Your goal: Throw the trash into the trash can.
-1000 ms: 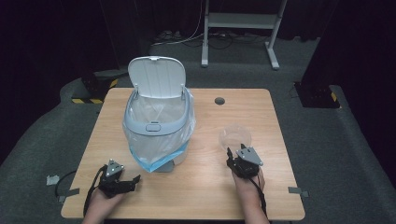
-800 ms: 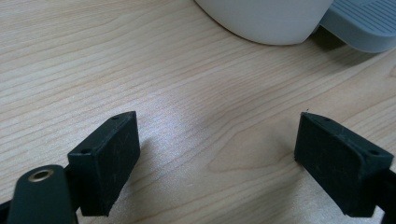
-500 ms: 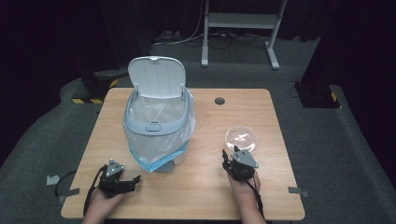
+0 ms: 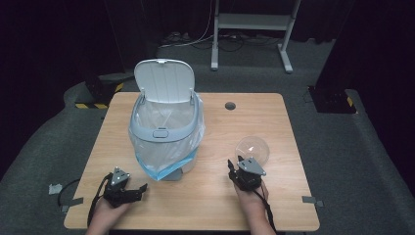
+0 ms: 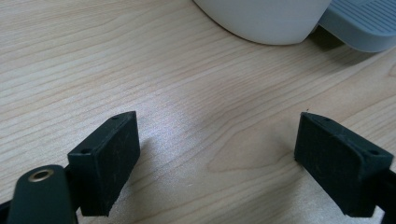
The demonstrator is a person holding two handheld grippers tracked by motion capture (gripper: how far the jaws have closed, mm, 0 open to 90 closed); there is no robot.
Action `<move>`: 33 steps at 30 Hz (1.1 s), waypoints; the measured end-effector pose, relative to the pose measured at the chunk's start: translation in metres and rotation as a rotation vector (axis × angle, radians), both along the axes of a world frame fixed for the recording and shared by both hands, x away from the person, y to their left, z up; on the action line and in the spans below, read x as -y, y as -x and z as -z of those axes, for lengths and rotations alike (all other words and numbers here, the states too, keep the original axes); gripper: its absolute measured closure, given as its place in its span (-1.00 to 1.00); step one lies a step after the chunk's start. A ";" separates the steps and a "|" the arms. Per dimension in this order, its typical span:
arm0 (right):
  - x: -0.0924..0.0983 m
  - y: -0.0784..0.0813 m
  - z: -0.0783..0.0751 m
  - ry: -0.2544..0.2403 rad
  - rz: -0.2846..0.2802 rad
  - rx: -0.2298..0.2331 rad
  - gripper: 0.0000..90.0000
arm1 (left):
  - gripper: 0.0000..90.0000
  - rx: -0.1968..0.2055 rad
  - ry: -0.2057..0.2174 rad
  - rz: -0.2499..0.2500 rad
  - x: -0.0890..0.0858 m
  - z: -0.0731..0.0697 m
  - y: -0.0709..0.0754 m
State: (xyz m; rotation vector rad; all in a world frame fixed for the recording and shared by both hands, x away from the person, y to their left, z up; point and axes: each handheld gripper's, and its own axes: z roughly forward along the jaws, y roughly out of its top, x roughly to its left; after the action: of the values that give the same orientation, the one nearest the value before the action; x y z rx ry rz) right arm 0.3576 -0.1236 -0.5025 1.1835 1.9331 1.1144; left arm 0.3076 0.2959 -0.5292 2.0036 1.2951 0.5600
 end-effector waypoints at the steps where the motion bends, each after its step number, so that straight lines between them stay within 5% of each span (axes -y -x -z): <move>1: 0.000 0.000 0.000 0.001 -0.003 0.001 0.26 | -0.68 0.000 0.000 0.000 0.000 0.000 0.000; 23: -0.010 -0.003 0.010 0.025 -0.030 -0.062 0.26 | -0.68 0.000 0.000 0.001 0.000 0.000 0.000; 33: -0.012 0.002 0.005 0.014 -0.042 -0.029 0.29 | -0.68 0.000 0.000 0.002 0.000 0.000 0.000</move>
State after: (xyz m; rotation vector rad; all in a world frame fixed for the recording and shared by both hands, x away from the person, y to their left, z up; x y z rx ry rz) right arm 0.3552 -0.1119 -0.5072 1.1627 1.9925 1.1094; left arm 0.3077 0.2959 -0.5292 2.0048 1.2928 0.5590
